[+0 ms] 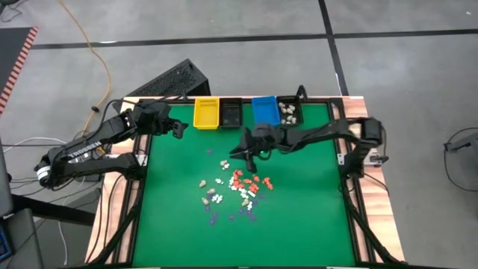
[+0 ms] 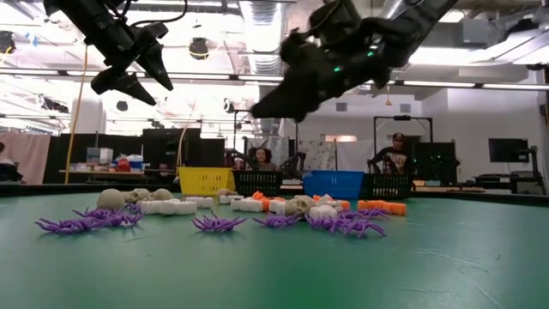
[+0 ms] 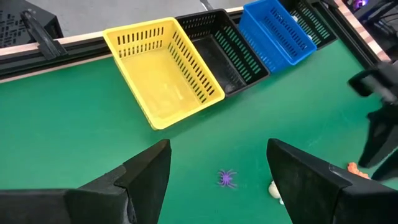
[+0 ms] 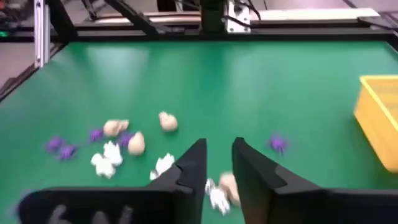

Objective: Sort Halloween decoration
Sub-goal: Put the white skull toy into the right black basket

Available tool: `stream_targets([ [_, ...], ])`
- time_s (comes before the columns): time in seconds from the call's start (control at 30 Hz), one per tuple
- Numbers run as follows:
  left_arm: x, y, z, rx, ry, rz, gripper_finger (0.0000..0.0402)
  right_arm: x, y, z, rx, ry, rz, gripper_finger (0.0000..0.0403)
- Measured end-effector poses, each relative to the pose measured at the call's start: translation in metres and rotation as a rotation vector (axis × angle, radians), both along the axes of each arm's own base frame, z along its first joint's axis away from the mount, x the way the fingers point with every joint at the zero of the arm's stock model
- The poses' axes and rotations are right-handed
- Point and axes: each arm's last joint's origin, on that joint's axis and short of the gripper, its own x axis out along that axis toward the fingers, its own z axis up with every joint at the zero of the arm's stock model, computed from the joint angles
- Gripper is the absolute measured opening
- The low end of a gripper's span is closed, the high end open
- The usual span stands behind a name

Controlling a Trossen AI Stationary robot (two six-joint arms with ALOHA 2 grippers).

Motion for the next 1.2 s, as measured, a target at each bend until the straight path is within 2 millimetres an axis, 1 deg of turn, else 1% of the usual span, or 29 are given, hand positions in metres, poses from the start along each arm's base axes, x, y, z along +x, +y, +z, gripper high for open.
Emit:
stream_targets([
  [0.17, 0.000, 0.000, 0.000, 0.005, 0.005, 0.005, 0.0256, 0.031, 0.001, -0.028, -0.004, 0.031, 0.019, 0.0161],
  [0.27, 0.000, 0.000, 0.000, 0.012, 0.010, 0.015, 0.0256, 0.048, -0.001, -0.037, -0.003, 0.036, 0.021, 0.0184],
  [0.37, 0.000, 0.001, 0.000, 0.013, 0.012, 0.017, 0.0256, 0.061, 0.000, -0.047, 0.008, 0.057, 0.023, 0.0199],
  [0.47, -0.001, 0.000, 0.000, 0.011, 0.015, 0.016, 0.0256, 0.065, -0.004, -0.055, 0.039, 0.106, 0.006, 0.0204],
  [0.57, -0.001, 0.000, -0.001, 0.007, 0.017, 0.014, 0.0256, 0.061, -0.007, -0.061, 0.053, 0.155, -0.005, 0.0204],
  [0.77, -0.001, 0.000, -0.001, 0.019, 0.024, 0.014, 0.0256, 0.060, -0.010, -0.065, 0.033, 0.160, -0.004, 0.0198],
  [0.87, -0.001, 0.000, -0.001, 0.019, 0.023, 0.013, 0.0256, 0.063, -0.007, -0.075, 0.042, 0.163, -0.001, 0.0197],
  [0.93, -0.001, 0.000, -0.001, 0.019, 0.022, 0.014, 0.0256, 0.065, -0.004, -0.088, 0.040, 0.185, -0.004, 0.0198],
  [1.03, -0.001, 0.000, -0.001, 0.017, 0.022, 0.014, 0.0256, 0.066, -0.001, -0.092, 0.056, 0.198, -0.022, 0.0198],
  [1.13, -0.001, 0.000, -0.001, 0.014, 0.021, 0.015, 0.0256, 0.067, -0.003, -0.101, 0.084, 0.215, -0.040, 0.0193],
  [1.2, -0.001, 0.000, -0.001, 0.014, 0.020, 0.014, 0.0256, 0.067, -0.004, -0.103, 0.099, 0.223, -0.051, 0.0186],
])
